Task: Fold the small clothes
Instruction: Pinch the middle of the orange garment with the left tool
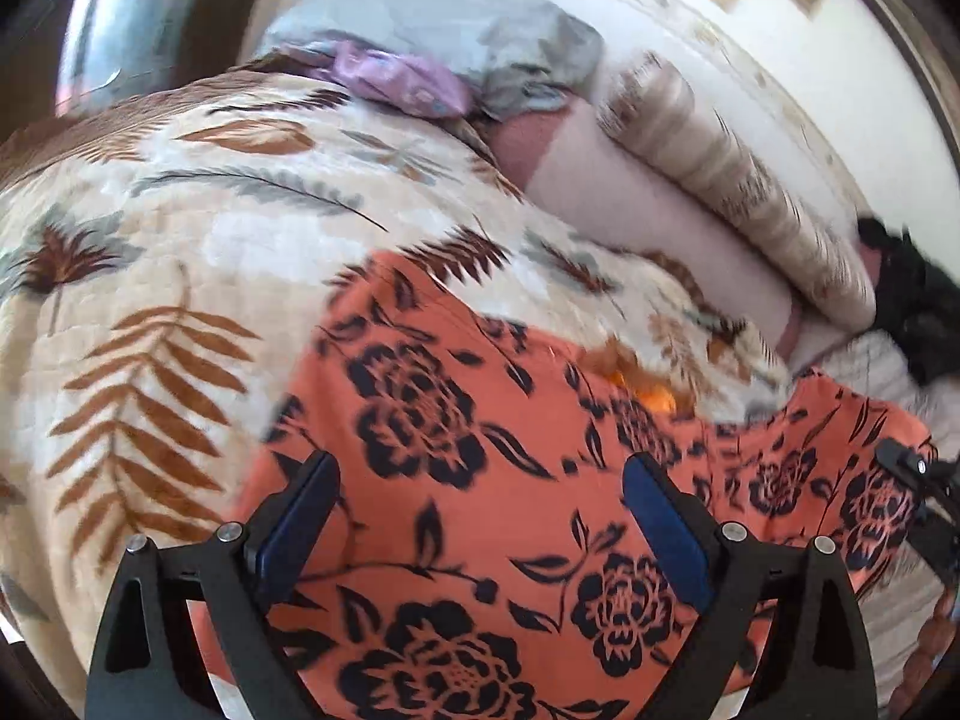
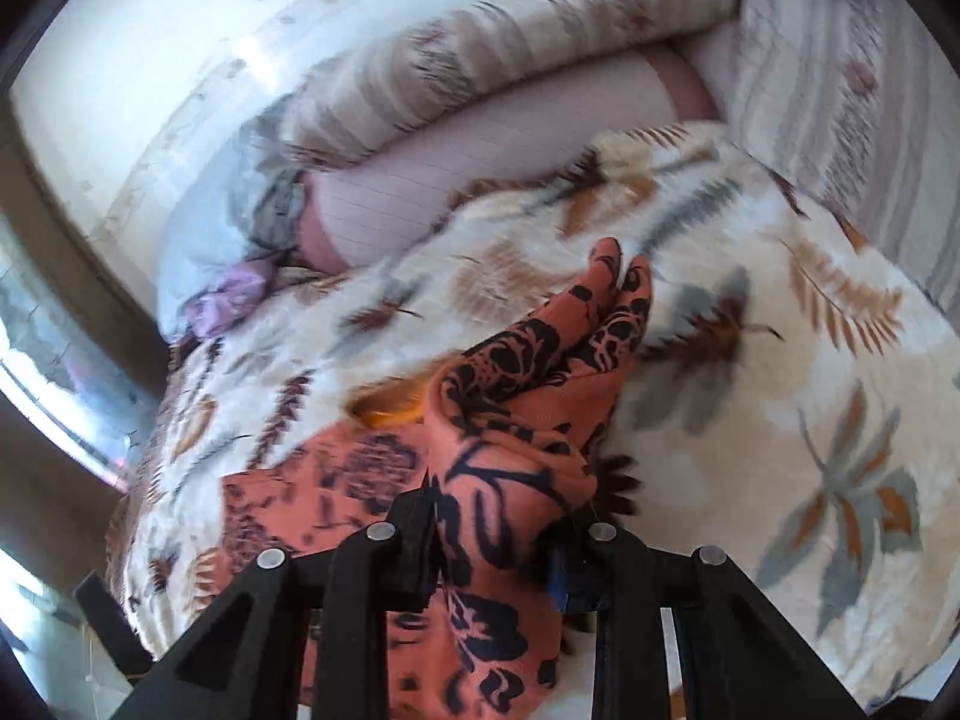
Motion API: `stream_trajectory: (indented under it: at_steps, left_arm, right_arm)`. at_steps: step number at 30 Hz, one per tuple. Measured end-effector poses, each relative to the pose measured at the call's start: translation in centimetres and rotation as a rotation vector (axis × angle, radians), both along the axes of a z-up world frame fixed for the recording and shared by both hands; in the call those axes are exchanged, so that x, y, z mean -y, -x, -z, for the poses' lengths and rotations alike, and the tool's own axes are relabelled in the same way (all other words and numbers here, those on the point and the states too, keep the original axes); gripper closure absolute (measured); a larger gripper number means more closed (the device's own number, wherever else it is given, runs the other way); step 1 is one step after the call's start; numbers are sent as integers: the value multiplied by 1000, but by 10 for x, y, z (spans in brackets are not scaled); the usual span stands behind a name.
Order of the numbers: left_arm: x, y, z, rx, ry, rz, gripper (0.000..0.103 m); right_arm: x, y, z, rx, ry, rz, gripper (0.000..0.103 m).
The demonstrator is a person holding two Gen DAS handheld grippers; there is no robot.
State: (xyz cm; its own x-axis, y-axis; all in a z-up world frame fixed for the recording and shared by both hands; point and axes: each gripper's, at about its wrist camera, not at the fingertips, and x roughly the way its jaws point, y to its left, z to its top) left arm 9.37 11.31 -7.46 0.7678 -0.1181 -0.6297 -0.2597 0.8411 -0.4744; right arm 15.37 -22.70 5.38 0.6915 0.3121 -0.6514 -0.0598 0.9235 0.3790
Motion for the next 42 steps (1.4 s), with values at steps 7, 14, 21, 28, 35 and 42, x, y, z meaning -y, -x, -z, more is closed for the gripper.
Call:
stream_trajectory:
  at_steps: [7,14,21,28,35,42]
  left_arm:
    - [-73,9,10,-14,265,-148,8]
    - [-61,10,15,-7,341,19,8]
    - [-29,0,23,-58,443,202,8]
    - [13,-4,27,-101,316,312,8]
    - [45,-9,34,-109,189,403,19]
    - [34,-2,34,-104,209,410,83]
  right_arm:
    - [-147,6,71,-155,138,-327,76]
    - [-145,16,111,-232,92,-410,45]
    - [-97,48,87,-128,-40,-296,23]
    - [-22,73,71,-60,-73,-135,23]
    - [23,91,96,-119,-200,-77,23]
    - [38,111,126,-179,-278,-61,23]
